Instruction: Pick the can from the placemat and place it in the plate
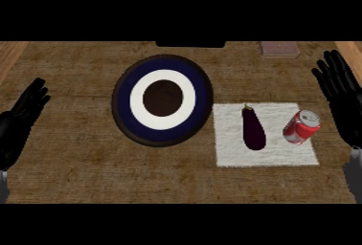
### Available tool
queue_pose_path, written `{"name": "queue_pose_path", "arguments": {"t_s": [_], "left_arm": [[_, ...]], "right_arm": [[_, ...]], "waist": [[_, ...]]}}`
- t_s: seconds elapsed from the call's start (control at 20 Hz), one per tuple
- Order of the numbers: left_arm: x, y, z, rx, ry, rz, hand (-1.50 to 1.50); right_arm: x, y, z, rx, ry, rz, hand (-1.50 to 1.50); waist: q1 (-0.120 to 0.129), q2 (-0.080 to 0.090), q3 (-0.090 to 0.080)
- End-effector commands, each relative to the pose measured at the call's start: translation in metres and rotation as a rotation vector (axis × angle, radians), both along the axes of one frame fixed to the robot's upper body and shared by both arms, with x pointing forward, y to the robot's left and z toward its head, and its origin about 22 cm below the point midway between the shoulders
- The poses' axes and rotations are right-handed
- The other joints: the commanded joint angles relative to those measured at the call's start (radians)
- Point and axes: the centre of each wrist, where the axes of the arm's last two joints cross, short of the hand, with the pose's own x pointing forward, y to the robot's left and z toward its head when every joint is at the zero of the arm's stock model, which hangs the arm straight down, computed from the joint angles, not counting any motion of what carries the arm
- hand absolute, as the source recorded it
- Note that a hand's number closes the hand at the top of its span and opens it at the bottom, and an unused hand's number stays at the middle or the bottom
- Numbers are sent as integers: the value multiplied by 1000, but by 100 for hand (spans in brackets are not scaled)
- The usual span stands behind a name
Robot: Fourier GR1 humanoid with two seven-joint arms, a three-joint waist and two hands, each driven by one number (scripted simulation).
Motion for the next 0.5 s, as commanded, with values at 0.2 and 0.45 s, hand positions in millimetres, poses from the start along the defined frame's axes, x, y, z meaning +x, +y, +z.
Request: {"name": "queue_pose_path", "arguments": {"t_s": [0.2,0.45], "left_arm": [[-24,14,-33,163,-40,72,0],[-36,13,-56,164,-3,79,0]], "right_arm": [[16,-20,10,508,-48,-382,-150],[0,-43,-4,135,-172,-900,-150]], "waist": [[-11,-15,6],[-23,-13,-1]]}}
